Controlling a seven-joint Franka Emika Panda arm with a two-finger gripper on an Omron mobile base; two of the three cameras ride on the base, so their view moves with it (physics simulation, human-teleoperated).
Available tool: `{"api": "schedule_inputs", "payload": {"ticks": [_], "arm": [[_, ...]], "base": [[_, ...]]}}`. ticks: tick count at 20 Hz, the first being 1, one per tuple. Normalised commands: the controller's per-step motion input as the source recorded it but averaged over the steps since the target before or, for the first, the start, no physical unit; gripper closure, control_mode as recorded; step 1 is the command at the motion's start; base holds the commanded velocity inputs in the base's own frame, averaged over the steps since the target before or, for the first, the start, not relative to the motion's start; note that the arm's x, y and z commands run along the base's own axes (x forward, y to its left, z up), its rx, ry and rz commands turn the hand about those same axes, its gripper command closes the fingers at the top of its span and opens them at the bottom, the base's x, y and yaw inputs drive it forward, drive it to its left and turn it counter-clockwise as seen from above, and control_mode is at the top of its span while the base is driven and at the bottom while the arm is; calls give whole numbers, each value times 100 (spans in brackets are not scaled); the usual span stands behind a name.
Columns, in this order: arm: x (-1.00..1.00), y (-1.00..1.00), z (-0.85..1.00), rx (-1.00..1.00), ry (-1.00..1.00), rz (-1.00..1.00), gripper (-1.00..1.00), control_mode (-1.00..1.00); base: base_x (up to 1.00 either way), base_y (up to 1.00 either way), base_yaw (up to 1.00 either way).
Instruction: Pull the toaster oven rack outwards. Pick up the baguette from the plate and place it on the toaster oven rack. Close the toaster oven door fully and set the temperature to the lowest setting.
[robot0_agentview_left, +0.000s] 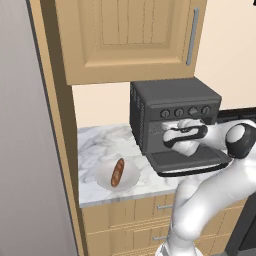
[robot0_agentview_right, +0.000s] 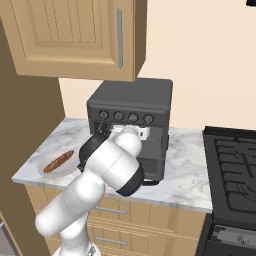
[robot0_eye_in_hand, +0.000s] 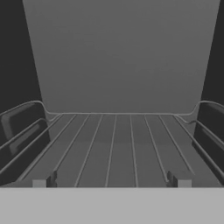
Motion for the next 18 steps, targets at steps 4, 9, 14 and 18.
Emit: {"api": "schedule_inputs", "payload": {"ticks": [4,9,14,18], "arm": [[22,0,0,0,0,0,-100,-100],[21,0,-5,0,0,-1,-100,-100],[15,0,-16,0,2,-2,-100,-100],[1,0,-22,0,6,-4,-100,-100]], "base": [[0,0,0],[0,0,0],[0,0,0],[0,0,0]]}}
